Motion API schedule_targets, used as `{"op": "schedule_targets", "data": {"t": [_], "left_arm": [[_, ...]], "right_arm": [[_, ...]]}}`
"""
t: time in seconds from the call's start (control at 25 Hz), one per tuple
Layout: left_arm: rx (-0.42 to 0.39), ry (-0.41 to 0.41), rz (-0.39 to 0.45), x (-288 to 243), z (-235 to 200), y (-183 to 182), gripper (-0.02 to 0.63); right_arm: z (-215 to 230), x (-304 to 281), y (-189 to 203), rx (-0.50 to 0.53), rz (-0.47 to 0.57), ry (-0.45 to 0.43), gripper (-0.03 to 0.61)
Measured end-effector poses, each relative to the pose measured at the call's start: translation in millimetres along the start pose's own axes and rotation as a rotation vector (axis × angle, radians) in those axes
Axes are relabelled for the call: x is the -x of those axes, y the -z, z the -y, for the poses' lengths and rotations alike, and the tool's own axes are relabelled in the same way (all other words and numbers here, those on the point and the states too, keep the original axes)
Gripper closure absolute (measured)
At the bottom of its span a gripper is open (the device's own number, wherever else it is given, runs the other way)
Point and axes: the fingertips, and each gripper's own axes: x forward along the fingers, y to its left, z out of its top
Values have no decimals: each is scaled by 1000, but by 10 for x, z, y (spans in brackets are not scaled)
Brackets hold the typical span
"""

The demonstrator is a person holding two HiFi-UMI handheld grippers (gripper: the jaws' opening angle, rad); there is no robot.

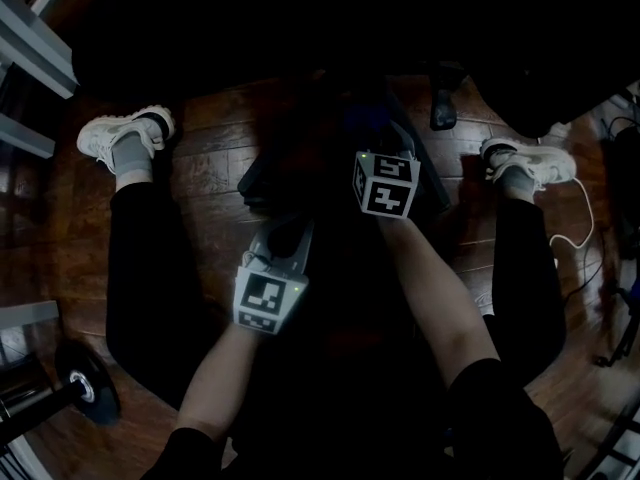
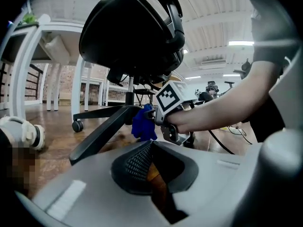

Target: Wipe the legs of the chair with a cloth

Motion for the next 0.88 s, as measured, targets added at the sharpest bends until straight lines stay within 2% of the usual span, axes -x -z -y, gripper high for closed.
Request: {"op": "schedule_targets", "data": {"t": [0.12,0.36,0.64,0.88], "left_arm": [[8,-2,1,-25,-40,35,609],[21,4,-7,-35,-32,63,609],[30,6,7,-55,-44,30,609],[35,-1,0,-45,-28,54,609]], "right_arm": [[74,-35,-25,-48,0,55,506],[205,97,89,-43,-10,104,506],[425,522,320,-14,-27,149,506],[603,852,539,-48,-45,205,505]]}}
